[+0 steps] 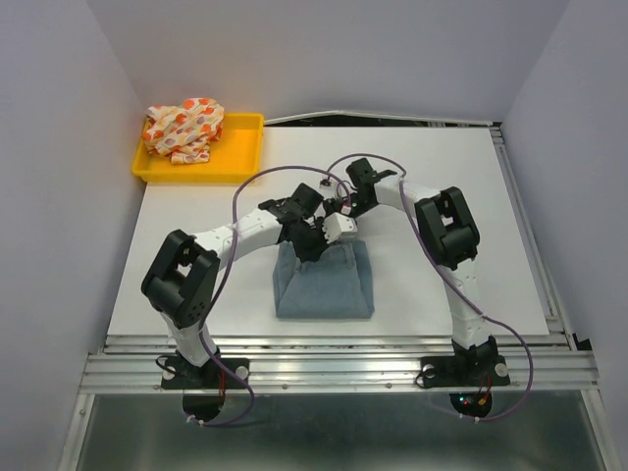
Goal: Fold and stack the skirts
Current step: Fold the skirt
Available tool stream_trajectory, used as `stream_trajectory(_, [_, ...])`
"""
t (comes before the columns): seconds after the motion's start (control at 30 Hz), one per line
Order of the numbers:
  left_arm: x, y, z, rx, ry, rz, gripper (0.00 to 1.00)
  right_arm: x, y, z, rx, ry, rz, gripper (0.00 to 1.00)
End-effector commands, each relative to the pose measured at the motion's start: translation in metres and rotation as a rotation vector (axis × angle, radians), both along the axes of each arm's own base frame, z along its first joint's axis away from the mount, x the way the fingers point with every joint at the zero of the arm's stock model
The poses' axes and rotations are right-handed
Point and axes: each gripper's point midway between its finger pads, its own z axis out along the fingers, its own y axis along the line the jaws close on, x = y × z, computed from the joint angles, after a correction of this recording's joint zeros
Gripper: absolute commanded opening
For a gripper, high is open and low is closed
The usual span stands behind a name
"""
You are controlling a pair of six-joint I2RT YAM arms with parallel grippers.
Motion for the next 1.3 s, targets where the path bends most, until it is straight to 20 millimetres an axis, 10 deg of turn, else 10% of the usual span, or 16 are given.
stream_trajectory(0.0, [0.012, -0.012, 0.049, -0.093, -0.092, -0.001, 0.0, -0.008, -0.001, -0.009, -0.015, -0.011, 0.038, 0.32])
stream_trajectory(0.23, [0.049, -0.001, 0.046, -0.137, -0.152, 0.159, 0.0, -0.012, 0.002, -0.01, -0.01, -0.021, 0.062, 0.28])
stream_trajectory(0.53, [0.068, 0.003, -0.017, -0.061, -0.078, 0.275, 0.0, 0.0, 0.003, -0.004, -0.034, -0.067, 0.041, 0.34])
stream_trajectory(0.73, [0.06, 0.004, -0.05, -0.01, 0.042, 0.298, 0.0, 0.082, -0.035, 0.033, -0.16, -0.268, -0.176, 0.79])
stream_trajectory(0.87, [0.06, 0.006, -0.056, -0.017, 0.106, 0.353, 0.18, 0.131, -0.091, 0.084, -0.207, -0.385, -0.373, 0.84])
stream_trajectory(1.03, [0.085, 0.005, -0.029, -0.134, 0.136, 0.467, 0.41, 0.092, -0.092, 0.132, -0.052, -0.302, -0.468, 0.72])
stream_trajectory(1.27, [0.107, 0.004, 0.092, -0.508, 0.124, 0.491, 0.66, 0.021, -0.061, 0.182, 0.263, -0.15, -0.446, 0.56])
